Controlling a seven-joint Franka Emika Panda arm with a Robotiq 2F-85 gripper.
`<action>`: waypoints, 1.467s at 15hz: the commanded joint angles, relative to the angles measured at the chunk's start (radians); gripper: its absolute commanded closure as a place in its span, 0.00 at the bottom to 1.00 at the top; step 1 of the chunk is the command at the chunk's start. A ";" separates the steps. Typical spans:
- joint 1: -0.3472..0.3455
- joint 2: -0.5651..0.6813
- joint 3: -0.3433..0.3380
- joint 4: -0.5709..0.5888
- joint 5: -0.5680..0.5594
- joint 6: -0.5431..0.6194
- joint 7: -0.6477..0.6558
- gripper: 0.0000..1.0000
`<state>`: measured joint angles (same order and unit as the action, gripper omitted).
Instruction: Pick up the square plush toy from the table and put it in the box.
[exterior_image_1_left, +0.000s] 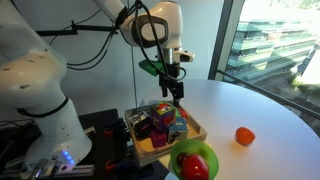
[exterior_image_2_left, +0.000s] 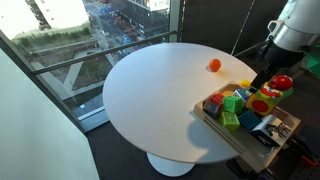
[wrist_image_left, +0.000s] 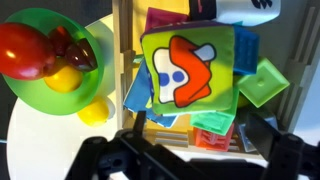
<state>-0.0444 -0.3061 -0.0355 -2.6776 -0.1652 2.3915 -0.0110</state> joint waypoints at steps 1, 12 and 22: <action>0.007 0.026 -0.011 0.089 0.073 -0.056 -0.018 0.00; -0.006 0.018 -0.036 0.273 0.137 -0.343 -0.076 0.00; -0.010 -0.027 -0.033 0.335 0.121 -0.472 -0.057 0.00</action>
<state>-0.0519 -0.3012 -0.0684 -2.3507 -0.0403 1.9349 -0.0588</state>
